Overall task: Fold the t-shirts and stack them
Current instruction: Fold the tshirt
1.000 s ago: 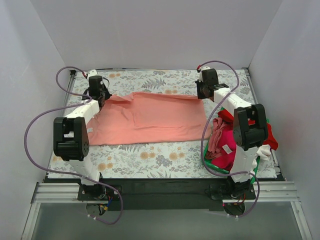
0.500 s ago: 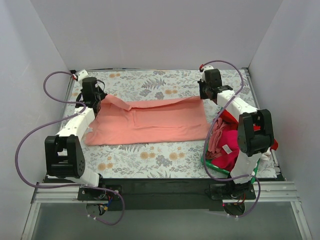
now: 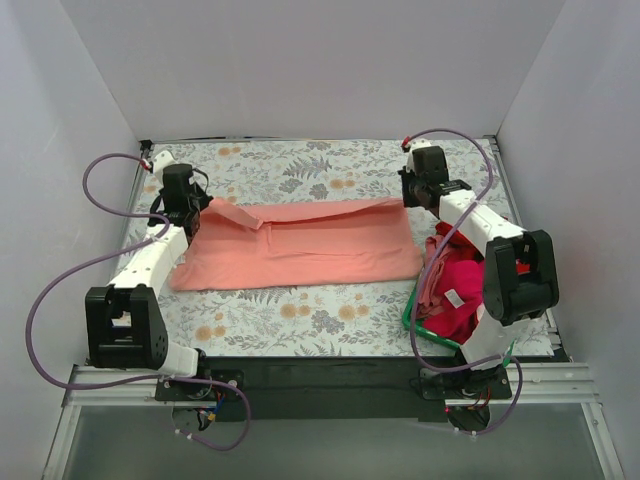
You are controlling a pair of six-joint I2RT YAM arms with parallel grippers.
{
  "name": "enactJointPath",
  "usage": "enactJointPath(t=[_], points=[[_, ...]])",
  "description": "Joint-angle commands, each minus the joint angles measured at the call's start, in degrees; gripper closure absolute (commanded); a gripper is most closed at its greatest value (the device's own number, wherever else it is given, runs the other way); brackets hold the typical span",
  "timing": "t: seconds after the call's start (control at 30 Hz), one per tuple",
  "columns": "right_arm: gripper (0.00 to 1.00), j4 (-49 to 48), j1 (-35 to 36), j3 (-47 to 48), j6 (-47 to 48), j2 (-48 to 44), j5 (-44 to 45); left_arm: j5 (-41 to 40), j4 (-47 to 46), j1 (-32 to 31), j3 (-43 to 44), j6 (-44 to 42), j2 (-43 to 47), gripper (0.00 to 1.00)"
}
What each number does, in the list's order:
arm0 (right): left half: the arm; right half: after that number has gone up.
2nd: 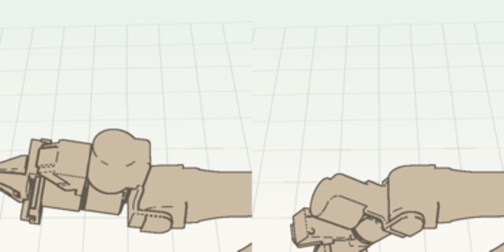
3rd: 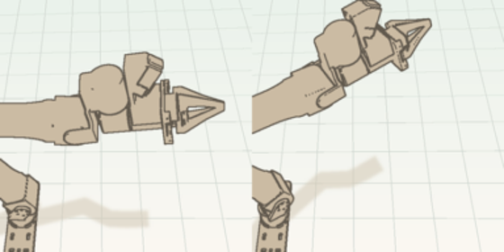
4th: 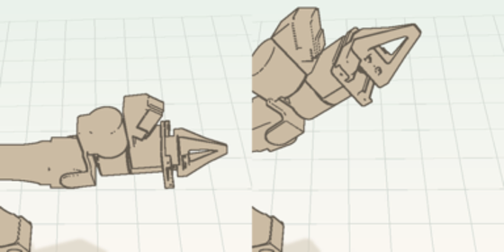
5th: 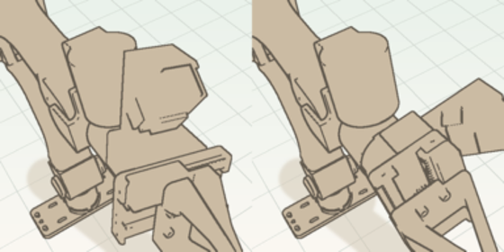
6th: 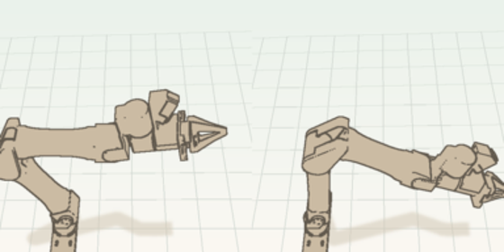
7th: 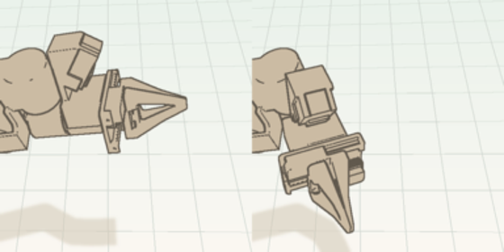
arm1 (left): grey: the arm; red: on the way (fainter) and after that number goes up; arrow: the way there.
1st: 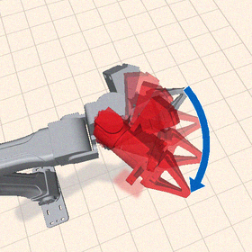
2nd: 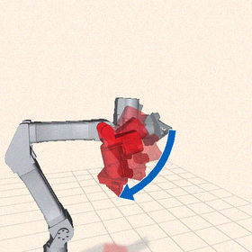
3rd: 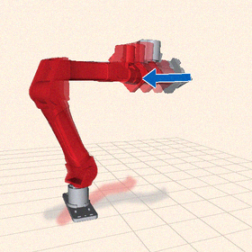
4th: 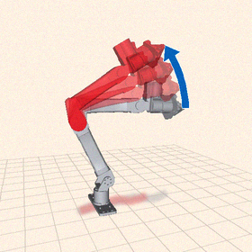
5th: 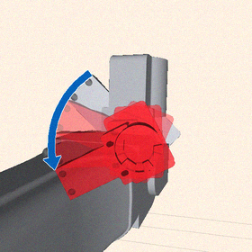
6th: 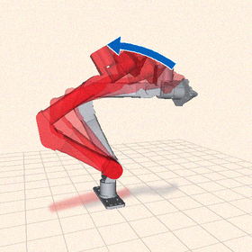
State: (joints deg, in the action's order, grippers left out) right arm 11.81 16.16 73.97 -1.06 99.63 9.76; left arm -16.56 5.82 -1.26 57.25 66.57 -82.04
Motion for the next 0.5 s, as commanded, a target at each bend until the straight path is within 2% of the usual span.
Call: enactJointPath(t=[0.0, 0.27, 0.47], points=[[0.99, -0.92, 0.10, -3.04, 0.62, -4.01, -0.35, -1.46, 0.15, -0.33, -1.44, 0.41, 3.37, 1.00], [0.99, -1.53, 0.01, -11.38, -0.26, -8.40, -1.05, -1.73, -0.46, -0.33, -6.09, 0.32, 4.87, 1.00], [0.99, -1.80, 0.10, -14.20, -1.40, -7.79, 1.57, -3.92, 0.85, -0.33, -12.25, 4.79, 8.29, 1.00]])
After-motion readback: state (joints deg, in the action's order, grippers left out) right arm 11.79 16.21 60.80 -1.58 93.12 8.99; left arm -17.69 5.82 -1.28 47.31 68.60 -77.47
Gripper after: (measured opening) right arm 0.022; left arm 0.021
